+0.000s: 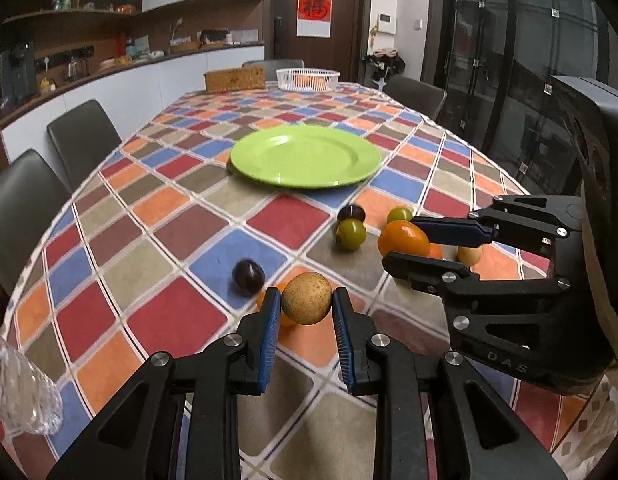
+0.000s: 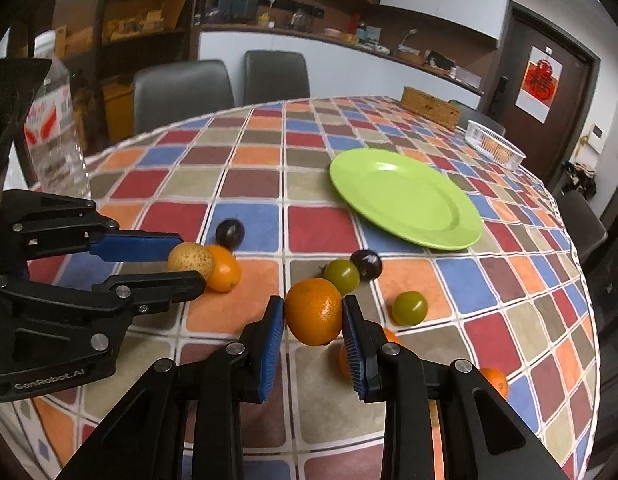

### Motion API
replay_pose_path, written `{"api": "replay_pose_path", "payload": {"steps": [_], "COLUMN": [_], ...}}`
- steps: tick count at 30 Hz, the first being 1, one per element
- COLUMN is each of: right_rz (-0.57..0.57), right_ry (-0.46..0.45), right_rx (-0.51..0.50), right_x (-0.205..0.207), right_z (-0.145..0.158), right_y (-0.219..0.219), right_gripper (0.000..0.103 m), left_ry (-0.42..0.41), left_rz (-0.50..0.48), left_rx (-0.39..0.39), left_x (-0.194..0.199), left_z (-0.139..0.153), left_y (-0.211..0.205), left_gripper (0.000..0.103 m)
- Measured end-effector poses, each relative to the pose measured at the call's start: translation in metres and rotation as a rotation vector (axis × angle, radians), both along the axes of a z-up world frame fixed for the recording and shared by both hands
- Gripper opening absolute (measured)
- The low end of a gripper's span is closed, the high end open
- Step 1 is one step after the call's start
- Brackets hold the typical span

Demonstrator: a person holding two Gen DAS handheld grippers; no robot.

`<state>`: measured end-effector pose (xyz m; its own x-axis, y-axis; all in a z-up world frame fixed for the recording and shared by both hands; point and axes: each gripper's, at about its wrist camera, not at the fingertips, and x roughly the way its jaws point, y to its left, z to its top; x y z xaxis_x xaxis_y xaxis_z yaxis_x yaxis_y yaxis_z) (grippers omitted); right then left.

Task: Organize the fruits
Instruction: 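Carry both fruits over the green plate and open both grippers to release them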

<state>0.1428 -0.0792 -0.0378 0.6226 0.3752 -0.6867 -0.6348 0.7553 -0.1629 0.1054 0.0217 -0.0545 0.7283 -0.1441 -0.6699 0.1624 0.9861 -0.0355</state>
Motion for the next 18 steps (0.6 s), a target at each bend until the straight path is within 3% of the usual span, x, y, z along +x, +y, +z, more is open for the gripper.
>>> {"api": "replay_pose_path", "payload": {"steps": [10,18], "right_rz": [-0.067,-0.13], "right_ry": [-0.021,0.004], "right_rx": [0.087,0.125], "right_x": [0.019,0.064], "right_z": [0.027,0.04], "right_y": [-0.011,-0.02], "right_gripper": [0.03,0.03], "left_ry": [-0.058,-0.07], "left_rz": [-0.018,-0.022], "left_rx": [-0.011,-0.017], "left_x": [0.027,0.077], "left_z": [0.029,0.043], "left_y": [-0.002,-0.003], "left_gripper": [0.026,0.026]}}
